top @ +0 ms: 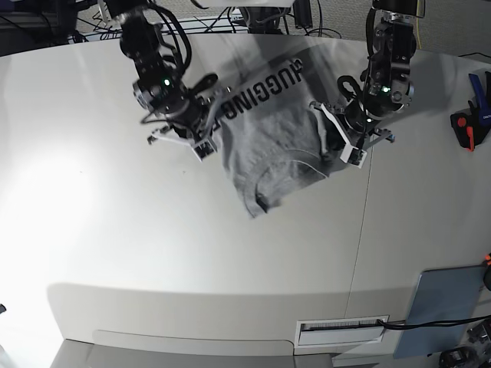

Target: Fold the T-shirt properly

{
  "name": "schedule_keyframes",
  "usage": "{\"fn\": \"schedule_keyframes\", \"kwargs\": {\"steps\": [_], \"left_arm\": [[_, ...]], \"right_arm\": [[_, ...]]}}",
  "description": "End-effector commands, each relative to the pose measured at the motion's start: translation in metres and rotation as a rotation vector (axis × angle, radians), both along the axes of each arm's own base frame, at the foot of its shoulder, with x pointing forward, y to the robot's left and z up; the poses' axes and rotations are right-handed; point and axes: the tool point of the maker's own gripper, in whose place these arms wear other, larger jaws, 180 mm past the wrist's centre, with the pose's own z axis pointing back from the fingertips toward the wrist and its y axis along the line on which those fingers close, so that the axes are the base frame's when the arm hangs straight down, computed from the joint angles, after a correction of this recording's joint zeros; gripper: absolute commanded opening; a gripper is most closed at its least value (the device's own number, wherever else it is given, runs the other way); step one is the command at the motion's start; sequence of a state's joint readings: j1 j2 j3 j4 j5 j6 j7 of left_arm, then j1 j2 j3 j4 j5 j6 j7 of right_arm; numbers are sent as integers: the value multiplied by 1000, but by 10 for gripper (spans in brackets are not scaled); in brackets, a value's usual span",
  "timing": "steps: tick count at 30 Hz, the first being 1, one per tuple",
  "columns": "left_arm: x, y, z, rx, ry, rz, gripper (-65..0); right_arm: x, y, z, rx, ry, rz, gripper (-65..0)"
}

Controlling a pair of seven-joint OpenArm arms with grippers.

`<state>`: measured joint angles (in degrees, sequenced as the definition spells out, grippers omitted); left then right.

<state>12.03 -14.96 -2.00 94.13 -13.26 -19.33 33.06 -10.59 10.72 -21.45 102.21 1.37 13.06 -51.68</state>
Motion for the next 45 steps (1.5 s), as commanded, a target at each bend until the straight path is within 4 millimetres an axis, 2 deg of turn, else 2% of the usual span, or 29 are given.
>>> {"fn": "schedule_keyframes", "kwargs": {"steps": [1, 5, 11, 14, 18, 20, 22, 26, 30, 35, 38, 41, 45], "left_arm": [[7, -13, 13, -50, -43, -25, -588], [15, -31, 21, -101, -66, -17, -588], [27, -53, 35, -152, -105, -55, -588], [33, -49, 38, -132, -119, -45, -588], [44, -43, 45, -118, -143, -21, -592], [48, -41, 48, -111, -154, -25, -626], [50, -34, 52, -95, -166, -22, -650], [46, -12, 62, -55, -168, 8, -650], [32, 20, 68, -24, -156, 88, -650], [-2, 60, 73, -53, -139, 206, -650], [-29, 72, 73, -71, -99, 206, -650], [-56, 80, 73, -67, -47, 174, -650], [-95, 94, 66, -13, 49, 163, -650]], "right_arm": [[2, 0, 13, 13, -43, 9, -650], [-17, -4, 19, 5, -45, 18, -650], [-31, -6, 18, -15, -35, 8, -650], [-32, -9, 19, -18, -38, -15, -650], [-28, -13, 33, -28, -80, -54, -650], [-27, -17, 44, -37, -114, -86, -650], [-23, -29, 56, -73, -165, -142, -650], [-25, -60, 78, -135, -233, -253, -650], [-32, -95, 91, -183, -246, -345, -650], [-54, -139, 99, -266, -206, -460, -650], [-72, -162, 104, -319, -173, -521, -650], [-88, -176, 112, -357, -150, -558, -650], [-123, -187, 98, -414, -23, -582, -650]]}}
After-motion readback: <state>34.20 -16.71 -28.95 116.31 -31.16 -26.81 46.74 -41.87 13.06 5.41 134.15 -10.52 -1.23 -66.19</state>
